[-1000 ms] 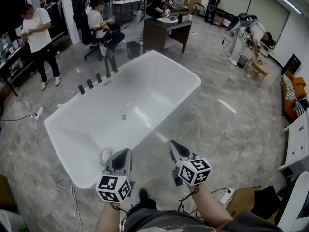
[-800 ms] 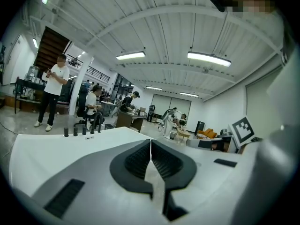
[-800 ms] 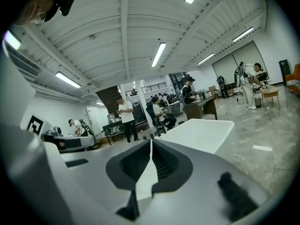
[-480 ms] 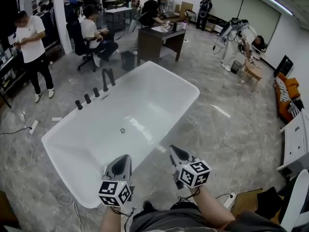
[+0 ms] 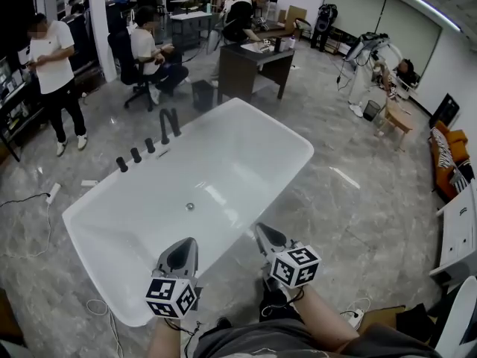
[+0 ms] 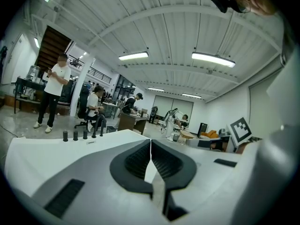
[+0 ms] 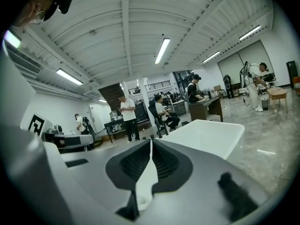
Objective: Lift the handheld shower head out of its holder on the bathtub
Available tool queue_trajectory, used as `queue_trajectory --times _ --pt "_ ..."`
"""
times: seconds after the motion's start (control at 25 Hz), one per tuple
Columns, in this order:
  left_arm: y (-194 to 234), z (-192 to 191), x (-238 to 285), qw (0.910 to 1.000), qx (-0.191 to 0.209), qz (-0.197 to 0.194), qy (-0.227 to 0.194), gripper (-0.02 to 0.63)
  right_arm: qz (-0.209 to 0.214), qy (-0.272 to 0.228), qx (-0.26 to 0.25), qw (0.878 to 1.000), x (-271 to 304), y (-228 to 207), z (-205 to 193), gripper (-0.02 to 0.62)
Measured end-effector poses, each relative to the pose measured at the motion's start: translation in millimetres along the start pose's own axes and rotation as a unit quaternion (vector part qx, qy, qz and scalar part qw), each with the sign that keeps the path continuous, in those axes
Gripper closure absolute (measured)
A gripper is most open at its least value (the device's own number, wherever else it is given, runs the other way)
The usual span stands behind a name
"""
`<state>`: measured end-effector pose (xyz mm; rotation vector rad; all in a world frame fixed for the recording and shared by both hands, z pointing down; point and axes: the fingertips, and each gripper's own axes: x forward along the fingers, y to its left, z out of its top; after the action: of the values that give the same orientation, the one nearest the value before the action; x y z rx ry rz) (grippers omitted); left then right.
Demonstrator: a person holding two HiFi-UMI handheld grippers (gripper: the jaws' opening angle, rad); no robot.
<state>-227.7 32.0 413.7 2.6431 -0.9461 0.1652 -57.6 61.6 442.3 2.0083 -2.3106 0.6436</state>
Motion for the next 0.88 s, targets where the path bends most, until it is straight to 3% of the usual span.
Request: queue_trajectory --times 0.6,0.88 --pt "-37 29 144 0.9957 -0.012 0.091 -0.015 0.591 0.094 0.009 0.001 0.996 76 -146 69 0.566" --pt "-44 33 201 0.9893 -0.022 0.143 -0.016 0.591 0.141 0.039 -0.009 0.989 109 -196 80 0.566"
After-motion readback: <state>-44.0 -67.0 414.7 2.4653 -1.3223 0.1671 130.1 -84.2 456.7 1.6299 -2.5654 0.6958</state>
